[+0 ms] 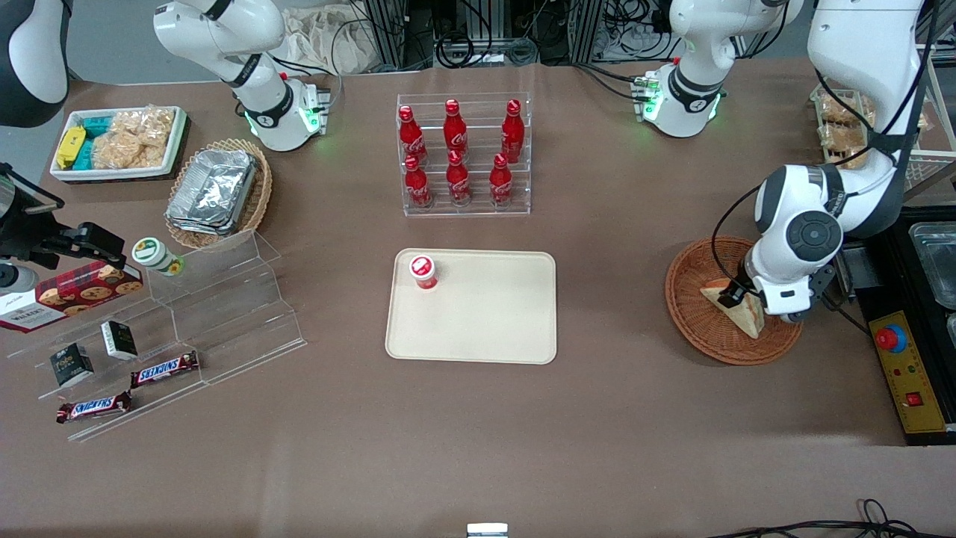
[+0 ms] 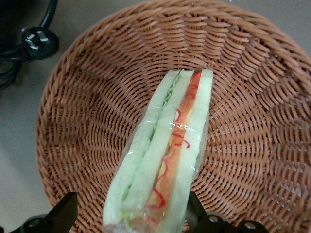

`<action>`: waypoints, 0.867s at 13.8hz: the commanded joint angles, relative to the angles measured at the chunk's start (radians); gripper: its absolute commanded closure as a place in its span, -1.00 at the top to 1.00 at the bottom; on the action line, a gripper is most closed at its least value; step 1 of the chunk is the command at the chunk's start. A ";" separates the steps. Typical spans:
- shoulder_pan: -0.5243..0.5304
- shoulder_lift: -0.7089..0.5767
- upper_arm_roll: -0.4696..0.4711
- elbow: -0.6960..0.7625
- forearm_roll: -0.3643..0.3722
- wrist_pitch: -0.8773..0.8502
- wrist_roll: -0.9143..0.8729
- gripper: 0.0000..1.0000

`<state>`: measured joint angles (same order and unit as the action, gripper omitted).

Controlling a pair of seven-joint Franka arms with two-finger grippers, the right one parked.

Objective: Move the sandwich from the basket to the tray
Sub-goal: 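Lower the left gripper and close it on the sandwich's edge, then lift the sandwich and carry it toward the cream tray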

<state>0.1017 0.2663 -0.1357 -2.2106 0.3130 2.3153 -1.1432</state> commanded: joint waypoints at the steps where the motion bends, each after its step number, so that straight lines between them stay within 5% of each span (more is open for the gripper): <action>1: 0.006 0.027 -0.002 0.015 0.026 0.029 -0.032 0.93; 3: 0.004 0.047 -0.002 0.046 0.025 0.024 -0.053 -0.12; 4: 0.004 0.045 -0.002 0.054 0.025 0.024 -0.084 -0.85; 5: 0.004 0.044 -0.004 0.057 0.025 0.026 -0.096 -1.00; 9: 0.001 0.034 -0.008 0.130 0.023 -0.011 -0.079 -1.00; 12: -0.002 0.027 -0.031 0.289 -0.014 -0.216 0.021 -1.00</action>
<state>0.1013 0.2966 -0.1474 -2.0362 0.3126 2.2246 -1.1768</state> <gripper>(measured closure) 0.700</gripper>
